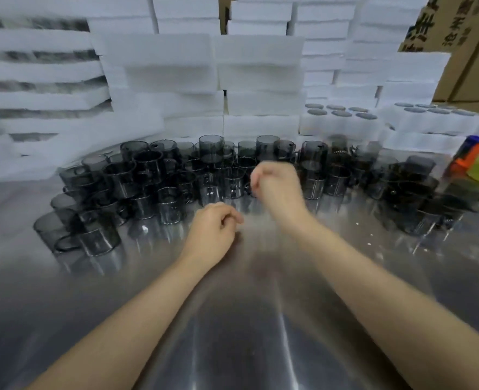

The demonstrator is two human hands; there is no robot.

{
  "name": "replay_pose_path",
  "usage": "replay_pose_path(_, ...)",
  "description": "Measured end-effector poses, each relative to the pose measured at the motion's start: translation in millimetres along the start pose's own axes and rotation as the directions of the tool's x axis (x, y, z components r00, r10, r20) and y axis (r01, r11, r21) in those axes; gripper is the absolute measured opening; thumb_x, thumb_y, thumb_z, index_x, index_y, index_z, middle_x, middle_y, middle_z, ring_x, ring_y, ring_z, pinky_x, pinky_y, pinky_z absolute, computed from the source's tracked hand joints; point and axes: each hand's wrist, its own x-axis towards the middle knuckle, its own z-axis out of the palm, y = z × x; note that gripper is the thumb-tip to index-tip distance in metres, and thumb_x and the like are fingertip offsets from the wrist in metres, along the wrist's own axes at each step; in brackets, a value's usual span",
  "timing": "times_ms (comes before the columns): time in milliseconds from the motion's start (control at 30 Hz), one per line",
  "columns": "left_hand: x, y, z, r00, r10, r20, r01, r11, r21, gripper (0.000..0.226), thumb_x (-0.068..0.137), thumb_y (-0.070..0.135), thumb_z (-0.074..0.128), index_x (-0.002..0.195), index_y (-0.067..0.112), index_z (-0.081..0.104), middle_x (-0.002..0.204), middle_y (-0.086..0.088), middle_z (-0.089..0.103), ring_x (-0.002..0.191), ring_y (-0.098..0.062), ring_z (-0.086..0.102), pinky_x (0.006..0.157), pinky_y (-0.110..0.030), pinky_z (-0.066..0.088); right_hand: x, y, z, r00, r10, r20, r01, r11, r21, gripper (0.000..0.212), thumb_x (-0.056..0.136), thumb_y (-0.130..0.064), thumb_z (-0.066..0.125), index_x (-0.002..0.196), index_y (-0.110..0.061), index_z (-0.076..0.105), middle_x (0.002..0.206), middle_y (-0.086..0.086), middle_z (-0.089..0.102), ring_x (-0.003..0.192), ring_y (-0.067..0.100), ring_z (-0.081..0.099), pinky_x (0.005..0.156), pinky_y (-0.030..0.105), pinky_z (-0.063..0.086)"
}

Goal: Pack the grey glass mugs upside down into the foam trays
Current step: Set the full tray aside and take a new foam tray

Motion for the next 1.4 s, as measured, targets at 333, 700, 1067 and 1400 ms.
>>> replay_pose_path(333, 5.5, -12.3, -48.2, 0.93, 0.159, -0.332, -0.051, 0.949, 0.311, 0.025, 0.083, 0.005, 0.05, 0.083, 0.017, 0.072, 0.099, 0.007, 0.067, 0.104, -0.016, 0.053, 0.081, -0.028, 0.039, -33.1, 37.6, 16.5, 0.986, 0.048, 0.161, -0.055, 0.997, 0.045, 0.038, 0.068, 0.015, 0.033, 0.051, -0.014, 0.05, 0.041, -0.013, 0.043, 0.041, -0.001, 0.035, 0.046, 0.012, 0.028)
replay_pose_path(700, 139.3, -72.7, -168.9, 0.928, -0.154, -0.339, 0.362, 0.586, 0.725, 0.044, 0.091, 0.025, 0.046, 0.127, 0.0, 0.049, 0.131, -0.022, 0.046, 0.126, -0.037, 0.034, 0.102, -0.046, 0.027, -19.9, 48.6, 20.5, 0.961, 0.044, 0.272, -0.027, 0.997, -0.067, 0.037, 0.077, 0.013, 0.036, 0.059, -0.011, 0.057, 0.046, -0.005, 0.053, 0.043, 0.006, 0.043, 0.049, 0.018, 0.036)
replay_pose_path(1067, 131.9, -38.7, -155.5, 0.656, 0.269, -0.705, 0.171, 0.857, 0.487, 0.032, 0.091, 0.028, 0.05, 0.117, 0.013, 0.062, 0.109, -0.004, 0.067, 0.105, -0.025, 0.055, 0.102, -0.035, 0.02, -15.9, 53.5, 18.1, 0.958, 0.045, 0.283, -0.046, 0.999, -0.005, 0.041, 0.076, 0.014, 0.034, 0.059, -0.015, 0.058, 0.049, 0.001, 0.056, 0.043, 0.007, 0.044, 0.048, 0.018, 0.037)
replay_pose_path(1400, -21.6, 5.4, -47.9, 0.477, 0.773, -0.419, -0.711, 0.619, 0.333, 0.017, 0.081, 0.015, 0.059, 0.098, 0.015, 0.058, 0.072, -0.005, 0.059, 0.072, -0.02, 0.048, 0.081, -0.038, 0.036, 14.7, 51.5, -73.0, 0.927, 0.344, -0.147, -0.182, 0.759, 0.625, 0.025, 0.085, 0.001, 0.038, 0.076, -0.01, 0.059, 0.057, 0.003, 0.057, 0.047, 0.011, 0.041, 0.042, 0.017, 0.03)
